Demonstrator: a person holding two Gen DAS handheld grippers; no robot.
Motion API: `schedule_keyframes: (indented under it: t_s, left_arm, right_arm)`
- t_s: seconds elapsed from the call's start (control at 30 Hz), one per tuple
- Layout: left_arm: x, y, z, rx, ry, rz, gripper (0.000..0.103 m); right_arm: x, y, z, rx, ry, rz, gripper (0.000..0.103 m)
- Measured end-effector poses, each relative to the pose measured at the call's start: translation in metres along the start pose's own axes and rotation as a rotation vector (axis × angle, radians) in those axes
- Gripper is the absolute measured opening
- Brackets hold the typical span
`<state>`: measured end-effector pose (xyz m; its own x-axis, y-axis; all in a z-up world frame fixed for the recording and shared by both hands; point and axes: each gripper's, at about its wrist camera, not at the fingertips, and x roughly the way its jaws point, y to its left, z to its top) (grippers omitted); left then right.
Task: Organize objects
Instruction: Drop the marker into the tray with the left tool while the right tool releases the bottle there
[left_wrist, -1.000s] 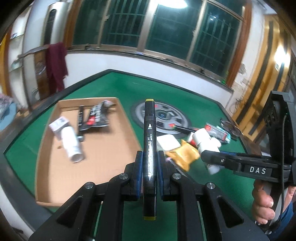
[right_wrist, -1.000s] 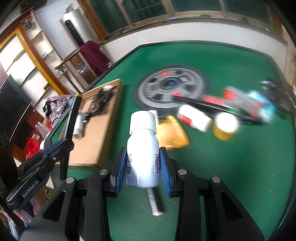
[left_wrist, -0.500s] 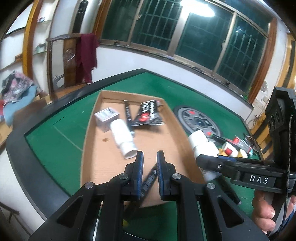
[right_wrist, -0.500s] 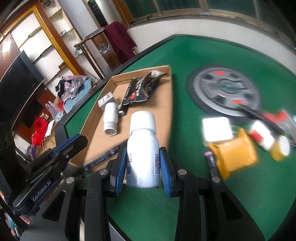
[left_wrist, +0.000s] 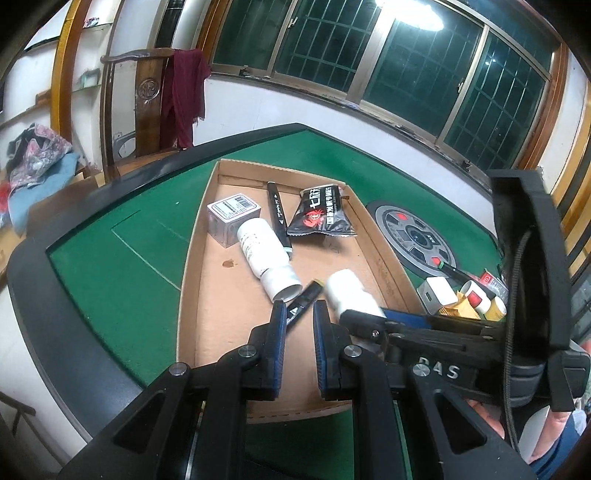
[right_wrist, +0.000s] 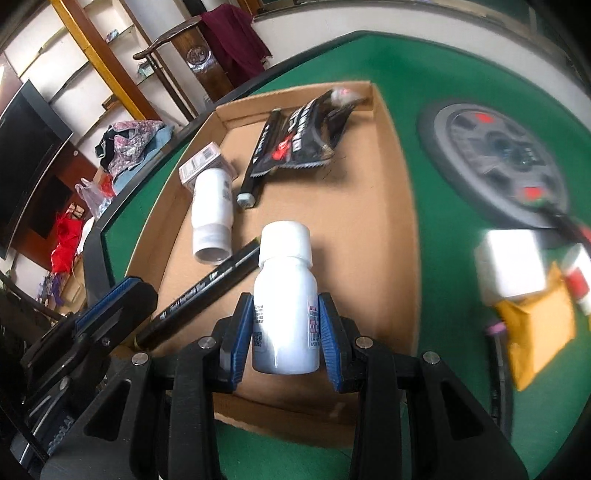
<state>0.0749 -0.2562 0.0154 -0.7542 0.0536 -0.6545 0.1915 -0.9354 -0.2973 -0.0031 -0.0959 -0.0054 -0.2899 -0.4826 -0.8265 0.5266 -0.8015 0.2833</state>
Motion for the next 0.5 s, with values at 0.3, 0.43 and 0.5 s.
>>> schedule_keyframes:
  t_s: [0.3,0.43,0.5]
  left_arm:
    - [-0.002,-0.015,-0.003,0.026,0.019,-0.024,0.012]
    - [-0.005,-0.036,-0.006,0.068,0.021,-0.043,0.012]
    - [-0.005,-0.05,-0.008,0.094,0.029,-0.054,0.012]
  right_arm:
    - [-0.038,-0.01,-0.004,-0.048,-0.087,0.074,0.034]
    - [-0.075,-0.031,-0.016,-0.038,-0.144,0.089,0.034]
    - [-0.094,-0.051,-0.022,-0.017,-0.173,0.078,0.034]
